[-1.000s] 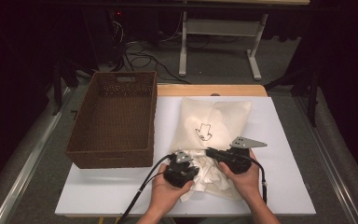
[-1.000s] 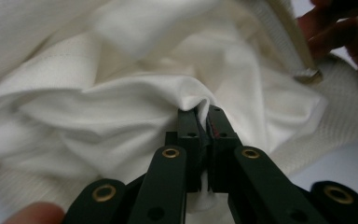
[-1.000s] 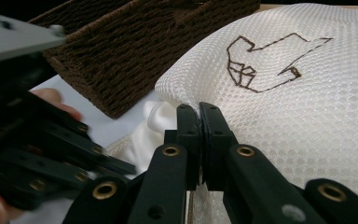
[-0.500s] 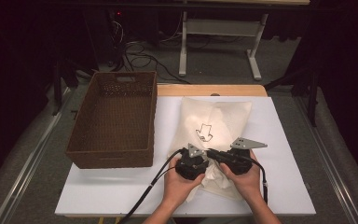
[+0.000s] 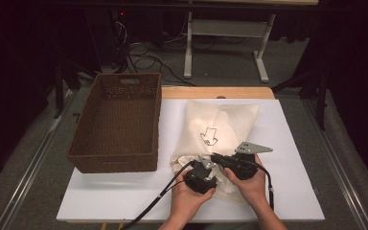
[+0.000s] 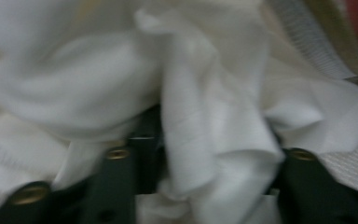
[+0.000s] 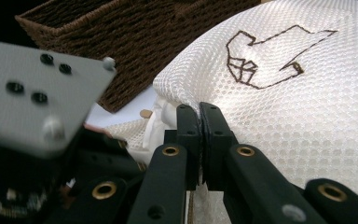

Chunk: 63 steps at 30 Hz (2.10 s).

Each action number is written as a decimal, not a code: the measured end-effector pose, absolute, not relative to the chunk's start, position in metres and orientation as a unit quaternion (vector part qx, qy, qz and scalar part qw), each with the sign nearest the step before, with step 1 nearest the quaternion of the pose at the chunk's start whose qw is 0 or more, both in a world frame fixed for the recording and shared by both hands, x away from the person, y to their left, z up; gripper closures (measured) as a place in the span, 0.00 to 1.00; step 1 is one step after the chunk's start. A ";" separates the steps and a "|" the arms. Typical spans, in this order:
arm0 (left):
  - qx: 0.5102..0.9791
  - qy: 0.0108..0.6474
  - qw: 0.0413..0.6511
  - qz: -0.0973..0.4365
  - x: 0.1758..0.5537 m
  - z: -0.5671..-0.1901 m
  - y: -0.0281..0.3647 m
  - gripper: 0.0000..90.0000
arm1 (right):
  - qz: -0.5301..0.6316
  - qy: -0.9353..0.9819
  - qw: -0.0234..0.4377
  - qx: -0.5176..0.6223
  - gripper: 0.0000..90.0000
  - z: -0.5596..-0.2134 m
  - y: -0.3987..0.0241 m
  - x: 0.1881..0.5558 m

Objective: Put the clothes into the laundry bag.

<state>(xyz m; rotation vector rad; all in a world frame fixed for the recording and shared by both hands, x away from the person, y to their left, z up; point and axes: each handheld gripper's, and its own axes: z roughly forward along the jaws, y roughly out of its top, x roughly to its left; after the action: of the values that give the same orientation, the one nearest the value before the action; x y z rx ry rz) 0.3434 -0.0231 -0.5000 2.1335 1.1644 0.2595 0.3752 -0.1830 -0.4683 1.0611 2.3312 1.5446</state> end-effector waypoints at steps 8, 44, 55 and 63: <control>0.800 0.430 0.404 0.107 0.356 -0.497 -0.026 0.87 | 0.521 0.774 0.072 0.353 0.98 -0.467 -0.185 0.375; 0.809 0.450 0.370 0.080 0.362 -0.502 -0.018 0.80 | 0.523 0.759 0.068 0.382 0.98 -0.474 -0.201 0.382; 0.750 0.485 0.435 0.114 0.397 -0.513 -0.016 0.94 | 0.524 0.757 0.065 0.385 0.98 -0.472 -0.201 0.380; 0.773 0.454 0.427 0.118 0.383 -0.504 -0.007 0.78 | 0.518 0.756 0.070 0.395 0.98 -0.476 -0.206 0.381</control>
<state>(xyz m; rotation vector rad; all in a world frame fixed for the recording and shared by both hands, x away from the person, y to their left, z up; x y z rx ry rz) 0.3832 -0.0067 -0.5042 1.9312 1.1348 0.2939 0.3812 -0.2059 -0.4756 1.1874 2.2746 1.5580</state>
